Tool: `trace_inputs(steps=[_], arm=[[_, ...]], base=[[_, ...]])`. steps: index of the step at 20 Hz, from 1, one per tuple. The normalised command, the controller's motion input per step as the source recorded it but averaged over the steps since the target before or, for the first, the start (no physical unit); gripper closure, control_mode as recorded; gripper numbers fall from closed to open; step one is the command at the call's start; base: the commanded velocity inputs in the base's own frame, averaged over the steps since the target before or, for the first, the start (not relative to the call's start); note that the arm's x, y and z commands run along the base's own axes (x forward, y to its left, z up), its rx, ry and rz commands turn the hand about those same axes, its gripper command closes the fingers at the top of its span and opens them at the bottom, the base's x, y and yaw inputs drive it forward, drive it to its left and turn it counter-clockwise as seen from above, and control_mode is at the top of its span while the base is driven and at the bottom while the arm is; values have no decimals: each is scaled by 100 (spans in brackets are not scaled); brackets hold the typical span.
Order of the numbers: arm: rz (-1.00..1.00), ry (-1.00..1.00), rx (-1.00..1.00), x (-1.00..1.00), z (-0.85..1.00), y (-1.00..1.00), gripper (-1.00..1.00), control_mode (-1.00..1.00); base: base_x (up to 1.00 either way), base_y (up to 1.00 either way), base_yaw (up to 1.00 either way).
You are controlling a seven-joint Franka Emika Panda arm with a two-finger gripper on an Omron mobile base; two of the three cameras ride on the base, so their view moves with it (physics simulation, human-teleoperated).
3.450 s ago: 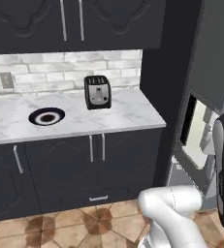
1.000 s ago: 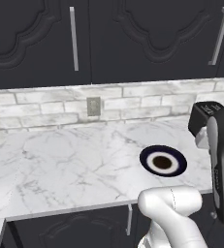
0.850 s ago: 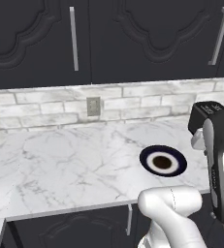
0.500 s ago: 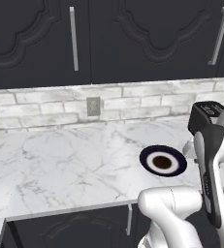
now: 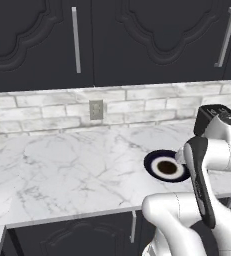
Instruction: Pick avocado from the fridge and place it on the plate on the counter.
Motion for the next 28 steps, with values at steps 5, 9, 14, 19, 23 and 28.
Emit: trace_inputs(steps=[5, 9, 14, 19, 23, 28], arm=[[0, 0, 0, 84, -25, -1, 100, -100], [0, 0, 0, 83, -43, 0, 100, -100], [0, -1, 0, 63, -50, 0, 100, -100], [0, -2, 0, 38, -56, -1, 100, -100], [1, -4, 0, 30, -32, -5, 100, -100], [0, 0, 0, 17, -16, 0, -100, -100]], base=[[0, 0, 0], [0, 0, 0], [0, 0, 0], [0, 0, 0], [0, 0, 0], [0, 0, 0]])
